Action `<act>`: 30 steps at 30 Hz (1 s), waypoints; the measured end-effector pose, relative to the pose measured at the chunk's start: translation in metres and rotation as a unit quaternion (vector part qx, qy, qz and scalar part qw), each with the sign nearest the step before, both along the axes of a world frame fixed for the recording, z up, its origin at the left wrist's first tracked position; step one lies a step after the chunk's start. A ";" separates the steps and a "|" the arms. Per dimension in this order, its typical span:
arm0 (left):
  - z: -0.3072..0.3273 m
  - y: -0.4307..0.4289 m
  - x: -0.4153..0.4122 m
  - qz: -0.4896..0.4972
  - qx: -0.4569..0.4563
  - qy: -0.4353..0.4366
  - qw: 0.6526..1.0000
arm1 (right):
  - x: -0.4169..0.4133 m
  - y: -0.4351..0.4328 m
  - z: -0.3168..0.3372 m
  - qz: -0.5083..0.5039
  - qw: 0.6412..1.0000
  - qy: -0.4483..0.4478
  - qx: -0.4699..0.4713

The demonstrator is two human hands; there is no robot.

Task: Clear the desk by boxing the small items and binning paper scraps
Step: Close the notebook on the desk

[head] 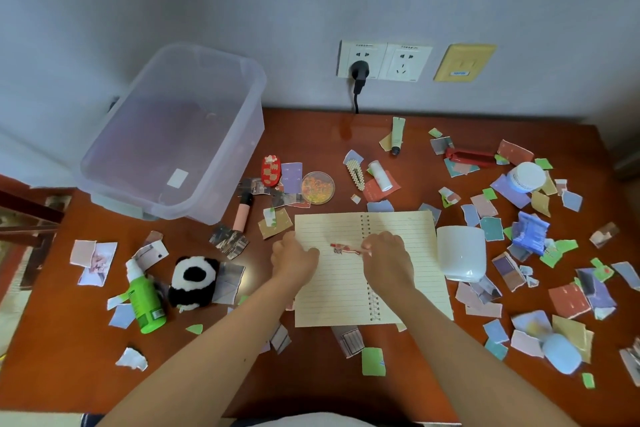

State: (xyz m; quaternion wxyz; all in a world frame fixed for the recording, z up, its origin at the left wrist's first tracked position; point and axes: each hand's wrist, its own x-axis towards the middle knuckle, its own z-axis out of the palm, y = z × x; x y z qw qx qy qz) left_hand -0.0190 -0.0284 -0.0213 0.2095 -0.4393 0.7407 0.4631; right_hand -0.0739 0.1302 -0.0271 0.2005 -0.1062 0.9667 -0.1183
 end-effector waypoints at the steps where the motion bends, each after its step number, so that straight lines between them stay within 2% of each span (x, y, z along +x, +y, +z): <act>1: 0.001 -0.002 -0.003 0.025 0.013 -0.004 1.000 | -0.002 0.000 0.002 -0.019 1.000 -0.008 -0.019; 6: 0.003 -0.012 -0.013 0.139 0.142 0.004 0.980 | -0.003 0.006 0.008 -0.074 0.992 -0.047 -0.086; 12: -0.004 -0.014 -0.006 0.102 0.057 0.002 0.993 | -0.001 0.015 0.006 -0.142 0.975 -0.088 -0.146; 25: 0.012 0.003 -0.001 0.119 0.109 0.063 0.985 | 0.000 0.024 0.001 -0.155 0.962 -0.123 -0.189; 30: 0.019 0.017 0.003 0.158 0.104 0.107 0.976 | -0.002 0.029 0.001 -0.151 0.957 -0.148 -0.198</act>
